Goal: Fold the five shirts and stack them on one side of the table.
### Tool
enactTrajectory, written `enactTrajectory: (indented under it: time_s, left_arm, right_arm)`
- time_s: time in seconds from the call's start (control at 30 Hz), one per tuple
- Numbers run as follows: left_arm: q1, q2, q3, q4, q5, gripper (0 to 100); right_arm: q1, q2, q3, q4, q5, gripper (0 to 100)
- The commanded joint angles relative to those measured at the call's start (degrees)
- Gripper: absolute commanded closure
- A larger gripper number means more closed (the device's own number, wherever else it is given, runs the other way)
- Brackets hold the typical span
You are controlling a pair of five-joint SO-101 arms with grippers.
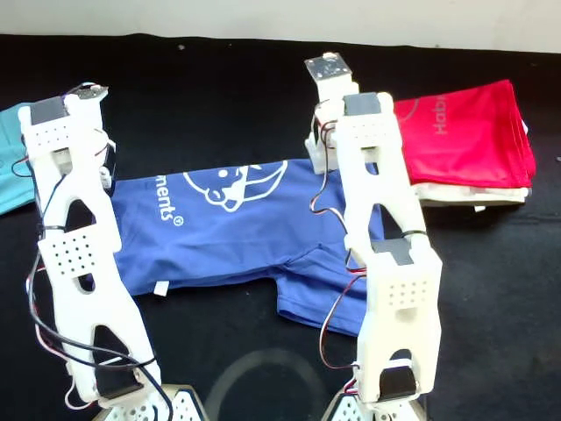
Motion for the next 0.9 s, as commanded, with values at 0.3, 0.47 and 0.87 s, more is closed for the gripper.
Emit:
enactTrajectory:
  time_s: [0.3,0.47,0.87]
  left_arm:
    - [1.19,-0.57,-7.34,-1.32,0.88,99]
    - [1.19,-0.84,-13.49,-1.32,0.97,99]
    - [1.01,-0.04,-16.4,-4.48,0.7,99]
  right_arm:
    - [-0.57,-0.4,-2.68,0.4,-0.09,99.2]
    - [-0.4,-0.4,-2.68,0.48,-0.09,99.2]
    - [-0.4,-0.48,-2.51,0.57,-0.35,99.2]
